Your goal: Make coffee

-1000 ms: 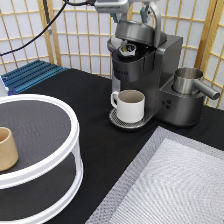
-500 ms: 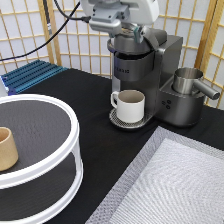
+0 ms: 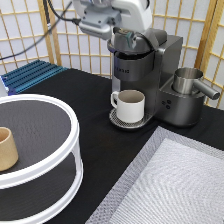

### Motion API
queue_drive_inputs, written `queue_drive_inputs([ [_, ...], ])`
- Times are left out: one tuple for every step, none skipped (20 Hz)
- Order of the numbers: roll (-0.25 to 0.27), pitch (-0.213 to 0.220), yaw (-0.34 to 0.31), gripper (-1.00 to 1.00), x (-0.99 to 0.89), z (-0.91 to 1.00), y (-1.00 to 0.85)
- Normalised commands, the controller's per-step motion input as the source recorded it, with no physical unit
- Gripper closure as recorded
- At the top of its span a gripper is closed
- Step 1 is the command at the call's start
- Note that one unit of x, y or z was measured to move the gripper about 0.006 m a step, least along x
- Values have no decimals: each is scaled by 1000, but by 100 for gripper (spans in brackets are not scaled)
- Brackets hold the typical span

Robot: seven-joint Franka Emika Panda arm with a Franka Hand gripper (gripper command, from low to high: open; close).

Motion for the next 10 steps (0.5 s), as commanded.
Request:
queue_drive_inputs([
  [0, -58, -116, -100, -503, 691, 526],
  [-22, -43, -103, -100, -369, 491, 717],
  [-47, -29, -101, -100, -289, 391, 794],
  [-69, -13, -95, -100, -234, 260, 846],
  [-76, -4, -99, -100, -166, 211, 874],
  [-85, 0, -92, -100, -69, 209, 929],
  [-99, 0, -92, -100, 0, 169, 949],
  [-101, 0, -86, -100, 0, 189, 963],
  [-111, 11, -78, -100, 43, 149, 943],
  [-134, 21, -71, -100, 134, 197, 889],
])
